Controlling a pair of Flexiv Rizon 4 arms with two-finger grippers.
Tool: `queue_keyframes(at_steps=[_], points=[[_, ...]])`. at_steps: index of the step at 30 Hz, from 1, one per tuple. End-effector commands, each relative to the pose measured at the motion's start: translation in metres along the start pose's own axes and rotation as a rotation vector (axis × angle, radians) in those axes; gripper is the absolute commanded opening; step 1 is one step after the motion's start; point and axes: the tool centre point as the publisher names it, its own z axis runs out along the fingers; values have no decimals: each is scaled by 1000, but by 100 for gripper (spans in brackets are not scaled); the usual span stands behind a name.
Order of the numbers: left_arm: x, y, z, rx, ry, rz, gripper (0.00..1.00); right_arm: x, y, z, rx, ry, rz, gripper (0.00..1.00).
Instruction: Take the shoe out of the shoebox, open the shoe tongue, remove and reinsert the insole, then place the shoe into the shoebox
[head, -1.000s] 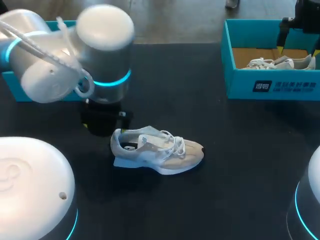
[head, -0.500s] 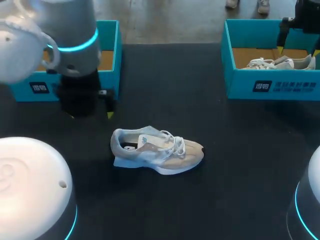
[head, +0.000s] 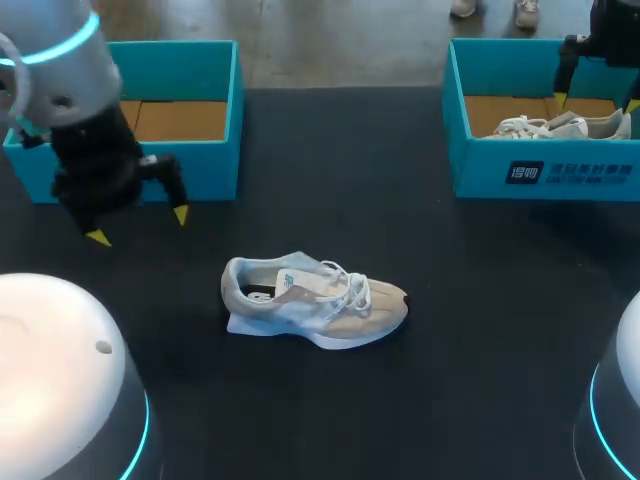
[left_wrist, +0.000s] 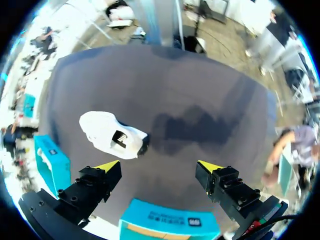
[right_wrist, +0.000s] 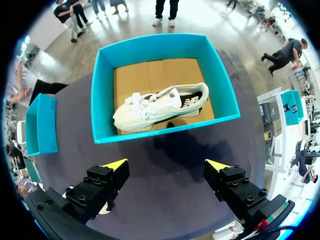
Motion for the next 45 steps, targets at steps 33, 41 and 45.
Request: queue_keyframes(at_steps=[33,41,45], points=[[77,14,39,445,-448,-589,100,0,0,0,-1,0,0,100],[96,24,53,492,-527,-624,100,0,0,0,-1,0,0,100],[96,24,53,492,-527,-624,100,0,0,0,-1,0,0,100]])
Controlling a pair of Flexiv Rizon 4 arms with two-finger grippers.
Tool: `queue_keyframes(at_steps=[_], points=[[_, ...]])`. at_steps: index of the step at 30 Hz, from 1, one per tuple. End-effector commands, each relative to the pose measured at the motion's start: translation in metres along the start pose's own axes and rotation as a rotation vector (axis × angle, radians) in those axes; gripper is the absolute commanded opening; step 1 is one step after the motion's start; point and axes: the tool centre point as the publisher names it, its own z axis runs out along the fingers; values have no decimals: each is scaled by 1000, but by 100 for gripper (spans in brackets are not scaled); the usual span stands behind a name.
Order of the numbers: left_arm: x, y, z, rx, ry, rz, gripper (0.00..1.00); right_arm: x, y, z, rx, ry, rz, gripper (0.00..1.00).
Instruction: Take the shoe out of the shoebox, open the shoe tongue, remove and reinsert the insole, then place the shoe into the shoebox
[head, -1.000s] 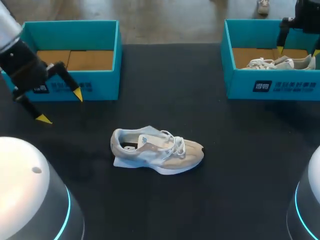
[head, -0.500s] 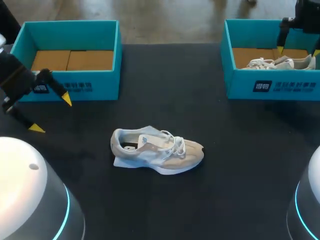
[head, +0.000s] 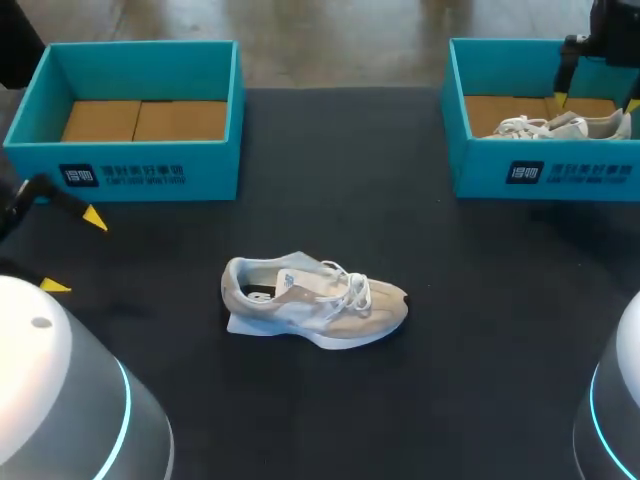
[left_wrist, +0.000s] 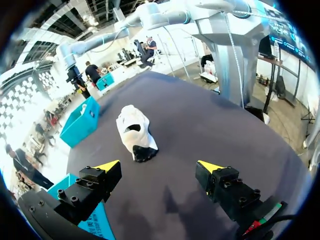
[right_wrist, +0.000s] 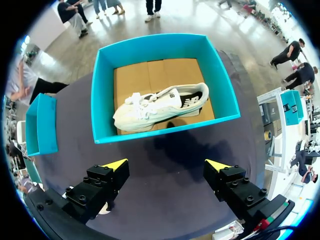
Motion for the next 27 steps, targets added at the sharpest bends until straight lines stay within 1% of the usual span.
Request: queue_keyframes(at_steps=[1,11,12,13,14,15,16,17,18,19,20,22,23,25,26,27], points=[[2,-1,1,-5,-18,1,100,0,0,0,-1,0,0,100],[2,-1,1,-5,-18,1,100,0,0,0,-1,0,0,100],[1,3,2,-3,-20,-9,100,0,0,0,-1,0,0,100],[0,16,7,38,-46,-126,100,0,0,0,-1,0,0,100],[1,22,10,69,-48,-145,100,0,0,0,-1,0,0,100],[2,24,12,78,-48,-152,100,0,0,0,-1,0,0,100],[2,35,18,124,-68,-250,100,0,0,0,-1,0,0,100],[3,41,23,143,-67,-270,100,0,0,0,-1,0,0,100],[3,41,23,143,-67,-270,100,0,0,0,-1,0,0,100],[4,48,30,187,-81,-354,100,0,0,0,-1,0,0,100],[4,50,31,203,-90,-379,100,0,0,0,-1,0,0,100],[4,53,31,204,-101,-403,100,0,0,0,-1,0,0,100],[5,56,35,258,-97,-441,100,0,0,0,-1,0,0,100],[5,57,35,259,-98,-449,100,0,0,0,-1,0,0,100],[6,63,37,279,-85,-471,100,0,0,0,-1,0,0,100],[6,65,38,280,-81,-478,100,0,0,0,-1,0,0,100]])
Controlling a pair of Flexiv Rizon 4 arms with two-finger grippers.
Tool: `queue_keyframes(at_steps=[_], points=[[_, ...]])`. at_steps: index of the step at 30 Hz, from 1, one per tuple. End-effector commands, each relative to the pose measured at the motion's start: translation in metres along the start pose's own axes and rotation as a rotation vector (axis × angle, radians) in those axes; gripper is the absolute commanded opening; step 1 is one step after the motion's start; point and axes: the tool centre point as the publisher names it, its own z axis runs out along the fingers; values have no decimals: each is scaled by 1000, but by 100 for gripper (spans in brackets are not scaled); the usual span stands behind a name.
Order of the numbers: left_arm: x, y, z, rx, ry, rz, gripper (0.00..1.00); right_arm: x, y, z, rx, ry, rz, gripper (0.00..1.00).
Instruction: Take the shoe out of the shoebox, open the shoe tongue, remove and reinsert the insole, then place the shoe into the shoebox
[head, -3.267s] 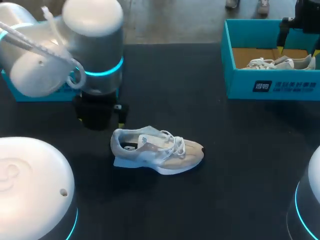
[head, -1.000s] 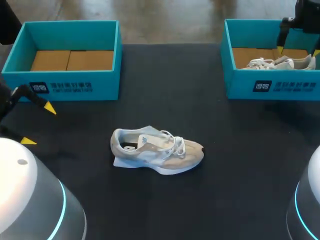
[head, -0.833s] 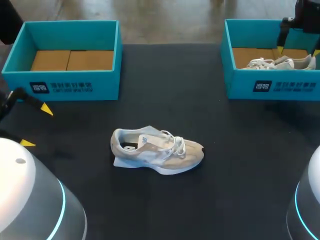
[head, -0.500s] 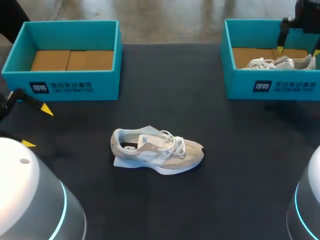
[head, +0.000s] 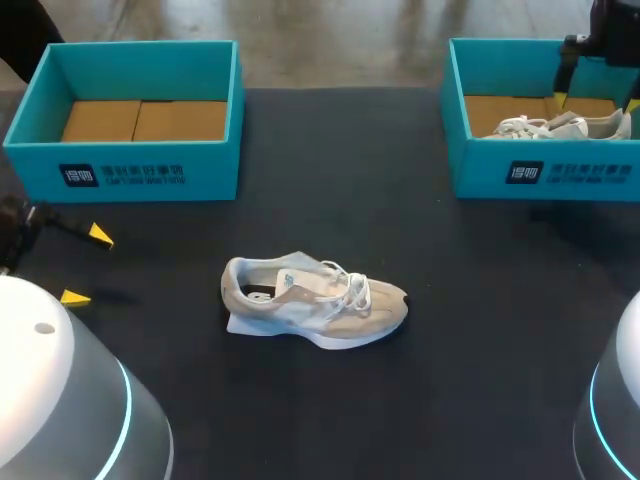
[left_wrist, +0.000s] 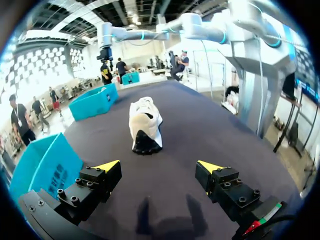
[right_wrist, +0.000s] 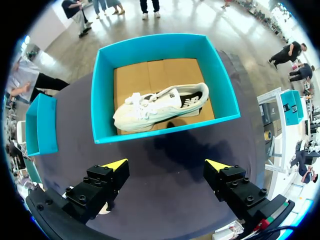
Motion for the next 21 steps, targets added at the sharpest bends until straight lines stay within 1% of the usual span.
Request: queue_keyframes(at_steps=[1,2,4,5,7,8,11,21], points=[[-9,17,1,117,24,-108,100,0,0,0,-1,0,0,100],[-7,23,1,135,44,-140,100,0,0,0,-1,0,0,100],[-7,23,1,133,45,-144,100,0,0,0,-1,0,0,100],[-5,31,1,138,57,-174,100,0,0,0,-1,0,0,100],[-5,32,1,140,60,-178,100,0,0,0,-1,0,0,100],[-4,41,2,143,68,-180,100,0,0,0,-1,0,0,100],[-1,46,5,148,81,-153,100,0,0,0,-1,0,0,100],[1,46,12,179,64,-176,100,0,0,0,-1,0,0,100]])
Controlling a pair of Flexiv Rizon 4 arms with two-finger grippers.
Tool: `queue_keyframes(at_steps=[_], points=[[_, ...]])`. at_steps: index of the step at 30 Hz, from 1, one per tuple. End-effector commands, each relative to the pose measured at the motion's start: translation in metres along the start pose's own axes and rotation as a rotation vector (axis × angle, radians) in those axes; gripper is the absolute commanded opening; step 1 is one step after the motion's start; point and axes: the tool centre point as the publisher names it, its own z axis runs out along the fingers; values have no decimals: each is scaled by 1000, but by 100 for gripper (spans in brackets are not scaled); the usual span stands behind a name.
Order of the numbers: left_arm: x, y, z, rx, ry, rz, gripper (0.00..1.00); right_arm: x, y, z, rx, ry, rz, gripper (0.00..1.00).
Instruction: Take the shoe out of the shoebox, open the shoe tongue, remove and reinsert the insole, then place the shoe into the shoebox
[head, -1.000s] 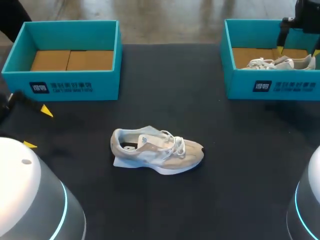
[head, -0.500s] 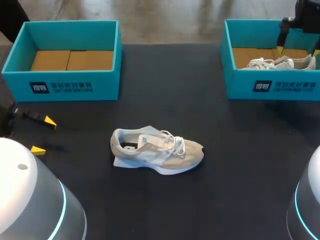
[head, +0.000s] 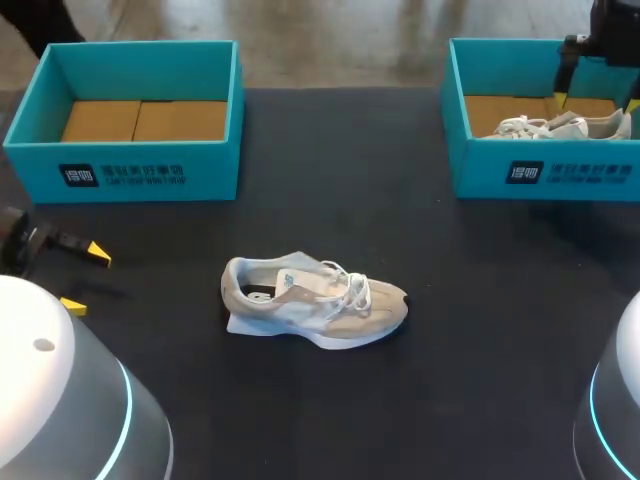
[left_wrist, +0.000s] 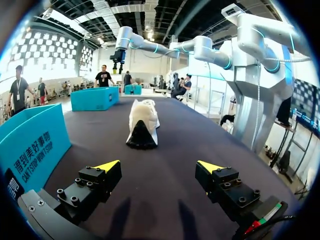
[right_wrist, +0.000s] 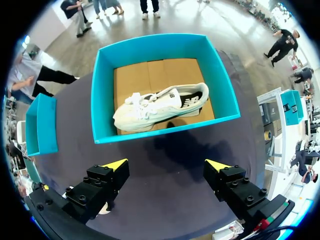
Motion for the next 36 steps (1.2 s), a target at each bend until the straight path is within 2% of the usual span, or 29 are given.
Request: queue_keyframes(at_steps=[1,8,28,30,36], points=[[-1,2,5,6,-11,-6,100,0,0,0,-1,0,0,100],[-3,-1,10,-24,-27,15,100,0,0,0,-1,0,0,100],[-3,-1,12,-10,-28,26,100,0,0,0,-1,0,0,100],[-6,-1,13,-28,-48,15,100,0,0,0,-1,0,0,100],[-16,1,20,0,-80,-14,100,0,0,0,-1,0,0,100]])
